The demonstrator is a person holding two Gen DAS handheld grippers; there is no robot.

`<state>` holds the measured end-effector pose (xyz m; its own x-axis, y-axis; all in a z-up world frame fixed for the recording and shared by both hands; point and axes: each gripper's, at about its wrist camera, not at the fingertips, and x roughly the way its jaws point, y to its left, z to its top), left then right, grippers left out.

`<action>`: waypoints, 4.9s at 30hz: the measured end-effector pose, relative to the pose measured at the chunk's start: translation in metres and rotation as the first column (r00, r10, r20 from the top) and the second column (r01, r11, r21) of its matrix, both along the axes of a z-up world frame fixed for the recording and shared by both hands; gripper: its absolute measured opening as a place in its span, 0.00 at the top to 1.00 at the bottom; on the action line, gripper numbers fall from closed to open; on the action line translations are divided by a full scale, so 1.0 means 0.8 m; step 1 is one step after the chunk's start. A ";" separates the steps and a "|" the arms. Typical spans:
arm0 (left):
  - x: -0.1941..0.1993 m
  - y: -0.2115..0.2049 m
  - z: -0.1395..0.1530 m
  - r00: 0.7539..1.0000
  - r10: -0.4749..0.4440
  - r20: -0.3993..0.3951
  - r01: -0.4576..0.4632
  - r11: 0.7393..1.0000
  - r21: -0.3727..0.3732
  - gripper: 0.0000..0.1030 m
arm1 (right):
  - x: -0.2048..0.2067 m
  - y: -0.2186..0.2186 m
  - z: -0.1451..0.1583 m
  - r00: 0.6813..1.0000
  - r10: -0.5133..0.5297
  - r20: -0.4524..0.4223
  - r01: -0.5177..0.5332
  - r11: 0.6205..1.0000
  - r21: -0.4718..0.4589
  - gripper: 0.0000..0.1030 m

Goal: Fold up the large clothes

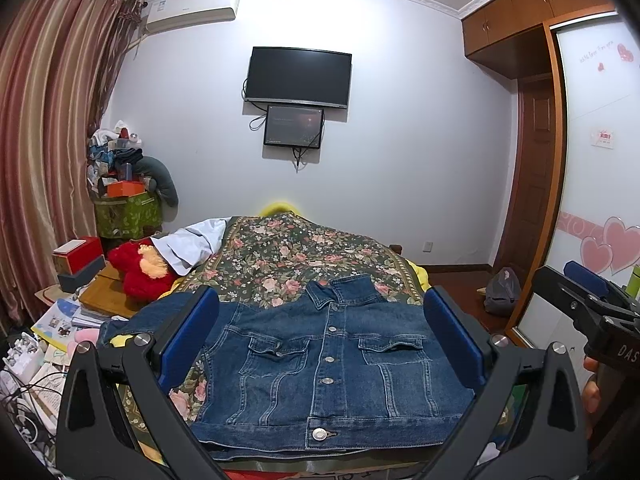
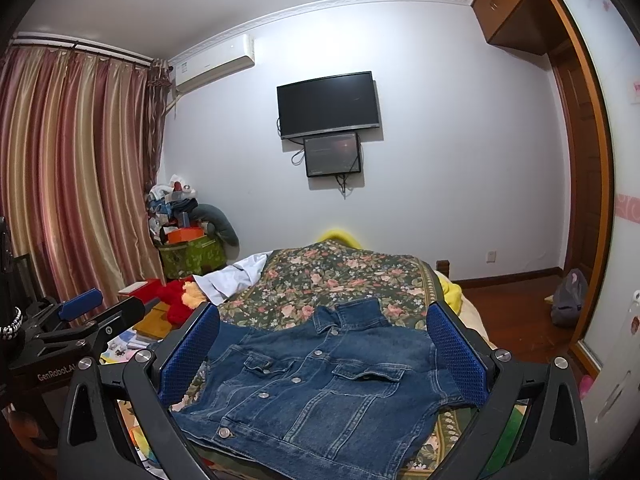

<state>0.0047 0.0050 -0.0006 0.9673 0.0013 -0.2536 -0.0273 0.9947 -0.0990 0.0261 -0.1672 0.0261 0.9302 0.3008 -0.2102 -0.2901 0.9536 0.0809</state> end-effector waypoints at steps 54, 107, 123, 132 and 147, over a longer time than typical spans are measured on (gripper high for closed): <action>0.024 0.029 -0.016 0.999 0.026 -0.020 -0.027 0.999 -0.042 0.00 | 0.032 0.013 -0.020 0.999 -0.008 -0.039 0.007 1.000 -0.025 0.00; 0.356 0.450 -0.314 0.709 0.112 -0.697 -0.523 0.746 -0.412 0.28 | 0.529 0.320 -0.358 0.628 0.025 -0.778 -0.480 0.799 -0.361 0.00; 0.399 0.367 -0.171 0.799 0.353 -0.488 -0.403 0.915 0.003 0.90 | 0.511 0.261 -0.294 0.617 0.093 -0.782 -0.453 0.854 -0.255 0.08; 0.410 0.203 -0.101 0.931 0.184 -0.315 -0.141 0.978 0.154 0.95 | 0.478 0.160 -0.209 0.747 0.062 -0.662 -0.343 0.889 -0.304 0.08; 0.424 0.116 -0.293 0.609 -0.212 -0.764 0.007 0.965 -0.262 0.76 | 0.420 0.053 -0.200 0.750 0.008 -0.661 -0.263 0.921 -0.288 0.07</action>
<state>0.3438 0.0977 -0.2346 0.3883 -0.2432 -0.8889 -0.0880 0.9503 -0.2985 0.3621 -0.1251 -0.1337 0.4913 0.2022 -0.8472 -0.4197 0.9072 -0.0269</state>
